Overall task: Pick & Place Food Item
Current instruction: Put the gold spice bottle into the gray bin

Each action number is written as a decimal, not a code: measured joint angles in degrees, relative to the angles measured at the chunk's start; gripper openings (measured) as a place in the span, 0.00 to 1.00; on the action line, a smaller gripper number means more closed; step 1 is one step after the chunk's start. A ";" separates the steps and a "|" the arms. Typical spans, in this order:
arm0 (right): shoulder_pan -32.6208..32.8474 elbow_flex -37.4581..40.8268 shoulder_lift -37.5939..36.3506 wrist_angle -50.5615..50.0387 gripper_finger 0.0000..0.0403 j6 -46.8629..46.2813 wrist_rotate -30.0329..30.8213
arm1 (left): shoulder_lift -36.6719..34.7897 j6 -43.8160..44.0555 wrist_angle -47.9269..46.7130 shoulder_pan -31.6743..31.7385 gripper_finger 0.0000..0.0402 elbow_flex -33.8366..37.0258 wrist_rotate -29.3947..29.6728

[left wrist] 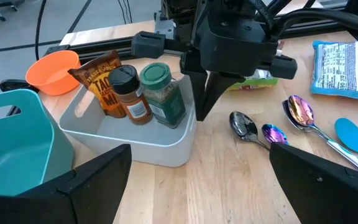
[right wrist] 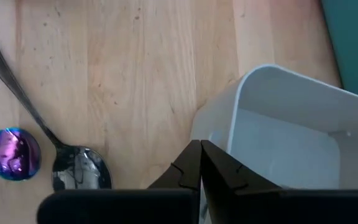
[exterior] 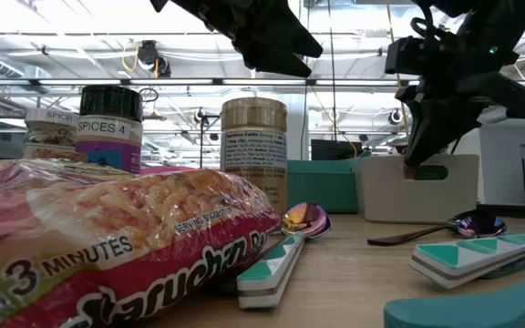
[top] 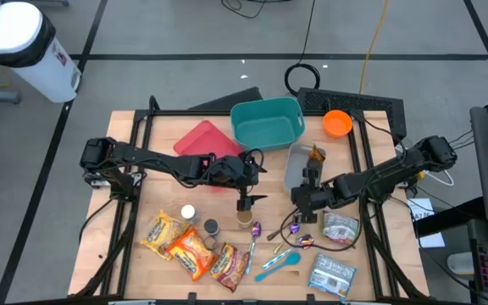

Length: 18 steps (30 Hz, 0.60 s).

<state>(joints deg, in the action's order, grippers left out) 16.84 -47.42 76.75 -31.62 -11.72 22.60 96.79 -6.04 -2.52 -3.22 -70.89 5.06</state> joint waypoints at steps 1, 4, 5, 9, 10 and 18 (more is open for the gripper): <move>0.00 0.00 0.00 0.00 0.00 0.39 0.08 | 0.00 0.00 0.00 0.00 0.97 0.00 0.00; 0.00 0.00 0.00 0.24 0.00 0.51 -0.10 | 0.00 -0.05 0.00 0.00 0.97 0.00 0.00; 0.10 0.00 -0.07 0.51 0.00 0.83 -0.15 | 0.00 -0.07 0.00 0.00 0.97 0.00 0.00; 2.47 0.02 -2.56 2.58 0.00 2.84 -0.14 | -0.01 -0.22 -0.02 0.00 0.97 0.00 -0.58; 3.30 0.02 -3.63 3.65 0.00 3.30 -0.16 | -0.08 -0.58 -0.10 0.00 0.97 0.00 -1.20; 12.46 0.02 -11.14 14.60 0.00 8.52 3.59 | -4.84 -3.37 -6.38 -0.04 0.97 -0.02 -9.43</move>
<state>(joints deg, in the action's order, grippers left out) 29.31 -47.40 65.61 -17.01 -3.20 26.19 91.95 -9.41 -8.91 -3.27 -70.91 -4.37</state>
